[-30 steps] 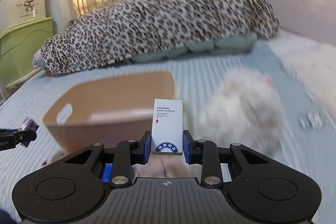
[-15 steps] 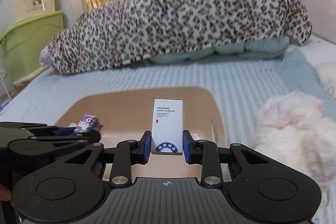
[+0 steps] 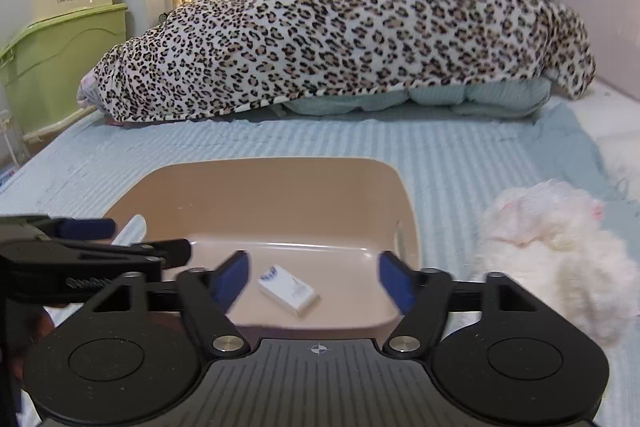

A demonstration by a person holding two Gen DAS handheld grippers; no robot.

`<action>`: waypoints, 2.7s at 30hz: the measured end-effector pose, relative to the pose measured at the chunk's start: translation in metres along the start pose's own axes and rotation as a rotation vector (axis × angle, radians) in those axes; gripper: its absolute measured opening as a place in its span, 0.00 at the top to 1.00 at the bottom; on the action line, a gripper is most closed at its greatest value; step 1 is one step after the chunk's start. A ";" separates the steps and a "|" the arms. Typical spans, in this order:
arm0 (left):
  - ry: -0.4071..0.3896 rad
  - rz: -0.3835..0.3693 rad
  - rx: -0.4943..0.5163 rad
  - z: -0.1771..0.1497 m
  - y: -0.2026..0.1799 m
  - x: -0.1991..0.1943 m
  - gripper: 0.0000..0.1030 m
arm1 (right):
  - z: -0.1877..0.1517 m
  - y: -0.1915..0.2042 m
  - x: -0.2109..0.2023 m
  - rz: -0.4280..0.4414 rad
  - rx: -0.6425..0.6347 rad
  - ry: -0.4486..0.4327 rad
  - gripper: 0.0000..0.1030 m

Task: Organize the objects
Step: 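Grasp the white plush toy with left gripper while right grasps beige cloth, then carry plush toy and cloth over the basket and release both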

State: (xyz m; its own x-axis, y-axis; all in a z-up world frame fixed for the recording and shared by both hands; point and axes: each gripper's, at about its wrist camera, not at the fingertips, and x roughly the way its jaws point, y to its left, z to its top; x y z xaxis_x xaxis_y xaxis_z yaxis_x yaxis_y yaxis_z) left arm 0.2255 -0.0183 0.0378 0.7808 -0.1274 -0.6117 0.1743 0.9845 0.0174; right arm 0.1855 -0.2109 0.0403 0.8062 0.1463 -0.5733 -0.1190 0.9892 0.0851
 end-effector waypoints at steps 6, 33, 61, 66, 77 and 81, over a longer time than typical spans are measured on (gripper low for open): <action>-0.008 0.016 0.063 -0.011 0.008 -0.030 0.10 | -0.011 -0.009 -0.028 -0.015 0.002 -0.004 0.02; 0.173 -0.102 0.084 -0.098 0.060 0.008 0.05 | -0.110 -0.031 0.014 -0.005 0.067 0.237 0.01; 0.037 -0.172 0.060 -0.086 0.055 -0.056 0.52 | -0.094 -0.042 -0.051 0.057 0.130 0.021 0.75; -0.056 -0.155 0.057 -0.069 0.058 -0.086 0.52 | -0.076 -0.043 -0.069 0.064 0.134 -0.048 0.75; -0.180 -0.143 0.043 -0.017 0.046 -0.091 0.60 | -0.021 -0.035 -0.071 0.087 0.139 -0.198 0.75; -0.176 -0.150 0.029 -0.002 0.039 -0.071 0.62 | -0.006 -0.029 -0.054 0.092 0.134 -0.200 0.75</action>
State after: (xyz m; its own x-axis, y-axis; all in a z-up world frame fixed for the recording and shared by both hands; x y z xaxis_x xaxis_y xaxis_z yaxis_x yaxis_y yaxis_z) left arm 0.1754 0.0299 0.0804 0.8367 -0.2939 -0.4622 0.3118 0.9493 -0.0393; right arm 0.1419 -0.2475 0.0641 0.8959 0.2191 -0.3866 -0.1298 0.9611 0.2439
